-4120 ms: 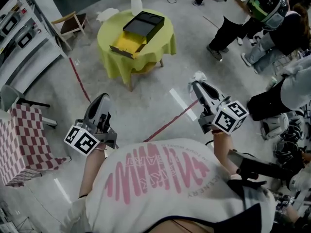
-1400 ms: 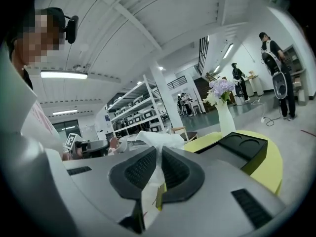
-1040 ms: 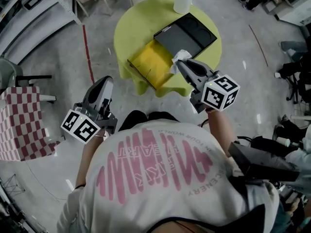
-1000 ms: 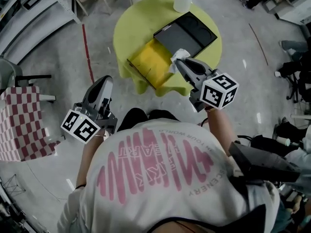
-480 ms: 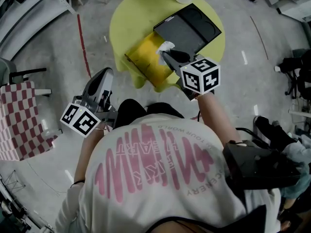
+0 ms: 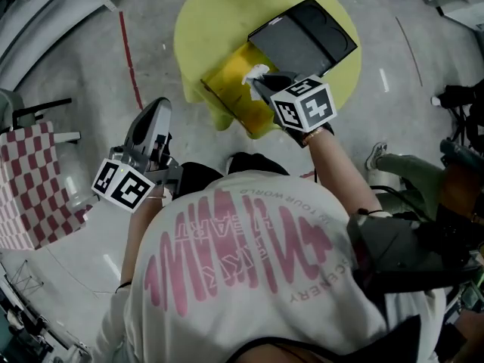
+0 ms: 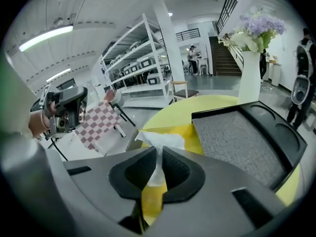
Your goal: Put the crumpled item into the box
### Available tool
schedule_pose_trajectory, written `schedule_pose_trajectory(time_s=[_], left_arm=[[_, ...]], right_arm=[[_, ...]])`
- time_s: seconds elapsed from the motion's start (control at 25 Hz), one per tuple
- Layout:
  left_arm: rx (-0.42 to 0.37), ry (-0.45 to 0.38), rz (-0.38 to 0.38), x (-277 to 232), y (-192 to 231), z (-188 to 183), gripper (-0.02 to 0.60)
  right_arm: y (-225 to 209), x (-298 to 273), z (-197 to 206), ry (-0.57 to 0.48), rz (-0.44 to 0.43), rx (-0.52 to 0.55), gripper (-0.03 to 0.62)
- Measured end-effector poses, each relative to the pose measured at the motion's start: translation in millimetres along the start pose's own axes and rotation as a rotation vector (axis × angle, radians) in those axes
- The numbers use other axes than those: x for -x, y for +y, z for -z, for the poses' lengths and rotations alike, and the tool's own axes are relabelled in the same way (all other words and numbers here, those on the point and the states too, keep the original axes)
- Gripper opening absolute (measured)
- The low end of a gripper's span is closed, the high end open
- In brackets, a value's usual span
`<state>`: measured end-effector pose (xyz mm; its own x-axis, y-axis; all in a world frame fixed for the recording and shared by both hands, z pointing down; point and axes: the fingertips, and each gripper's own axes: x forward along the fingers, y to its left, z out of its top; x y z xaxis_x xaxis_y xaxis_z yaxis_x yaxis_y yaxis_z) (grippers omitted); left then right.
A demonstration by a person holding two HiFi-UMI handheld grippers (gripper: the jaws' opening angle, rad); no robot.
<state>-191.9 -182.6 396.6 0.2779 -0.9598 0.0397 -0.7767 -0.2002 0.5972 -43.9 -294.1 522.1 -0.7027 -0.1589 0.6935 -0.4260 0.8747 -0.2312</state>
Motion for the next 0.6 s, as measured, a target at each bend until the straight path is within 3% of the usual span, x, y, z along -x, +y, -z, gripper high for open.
schedule_pose_trajectory(time_s=[0.28, 0.6], left_arm=[[0.020, 0.017, -0.018, 9, 13, 3, 0.008], [0.038, 0.058, -0.008, 17, 40, 0, 0.008]], right_arm=[[-4, -19, 19, 0.176, 0.025, 0.052, 0.032], [-12, -37, 32, 0.272, 0.092, -0.006, 0.035]])
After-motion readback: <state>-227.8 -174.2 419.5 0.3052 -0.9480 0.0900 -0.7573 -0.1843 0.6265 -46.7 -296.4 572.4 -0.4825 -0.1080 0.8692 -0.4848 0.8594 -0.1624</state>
